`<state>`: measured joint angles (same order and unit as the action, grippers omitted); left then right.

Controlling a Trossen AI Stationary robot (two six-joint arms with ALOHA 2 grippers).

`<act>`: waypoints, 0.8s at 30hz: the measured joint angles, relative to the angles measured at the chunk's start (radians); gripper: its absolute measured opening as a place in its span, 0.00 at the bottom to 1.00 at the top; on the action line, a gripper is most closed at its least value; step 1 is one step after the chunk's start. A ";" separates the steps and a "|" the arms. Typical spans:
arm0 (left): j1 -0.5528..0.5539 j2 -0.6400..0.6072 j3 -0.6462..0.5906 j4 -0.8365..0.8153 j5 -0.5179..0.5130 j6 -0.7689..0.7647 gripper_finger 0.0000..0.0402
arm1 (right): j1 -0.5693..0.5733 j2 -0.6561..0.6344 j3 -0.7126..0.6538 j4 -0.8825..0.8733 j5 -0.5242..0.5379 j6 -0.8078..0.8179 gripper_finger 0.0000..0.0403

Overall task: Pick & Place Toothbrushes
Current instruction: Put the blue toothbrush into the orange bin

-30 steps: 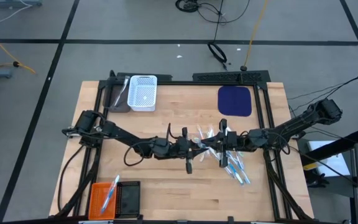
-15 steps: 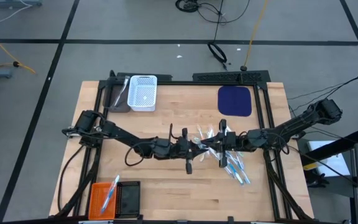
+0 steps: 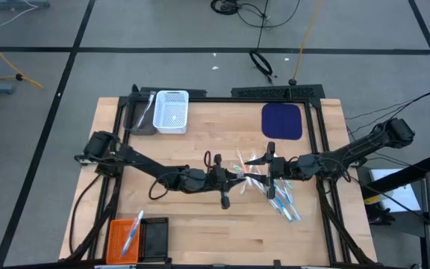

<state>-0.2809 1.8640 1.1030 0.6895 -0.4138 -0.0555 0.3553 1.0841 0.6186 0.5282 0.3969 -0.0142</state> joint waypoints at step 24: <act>-0.289 -0.408 0.000 -1.116 -0.164 -0.749 0.03 | 0.000 -0.053 -0.023 -0.115 -0.005 0.093 0.41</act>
<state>-0.5702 1.4556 1.1030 -0.4261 -0.5777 -0.8047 0.3553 1.0313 0.5957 0.4137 0.3916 0.0784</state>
